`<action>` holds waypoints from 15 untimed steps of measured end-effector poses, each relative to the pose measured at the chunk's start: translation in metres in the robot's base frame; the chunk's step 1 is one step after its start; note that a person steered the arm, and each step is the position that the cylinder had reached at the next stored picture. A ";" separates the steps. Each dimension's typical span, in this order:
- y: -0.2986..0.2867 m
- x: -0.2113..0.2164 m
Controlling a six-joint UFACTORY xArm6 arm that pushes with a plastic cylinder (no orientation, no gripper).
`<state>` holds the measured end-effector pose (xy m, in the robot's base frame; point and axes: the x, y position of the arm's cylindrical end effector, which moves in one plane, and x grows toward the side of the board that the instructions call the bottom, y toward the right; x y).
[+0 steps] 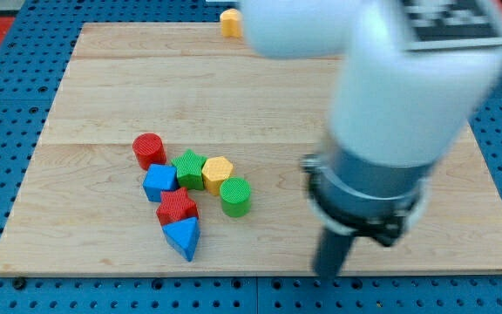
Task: Place the red circle at the top left side of the board
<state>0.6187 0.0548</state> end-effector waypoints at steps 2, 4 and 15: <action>-0.151 -0.008; -0.196 -0.048; -0.209 -0.349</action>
<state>0.2695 -0.1541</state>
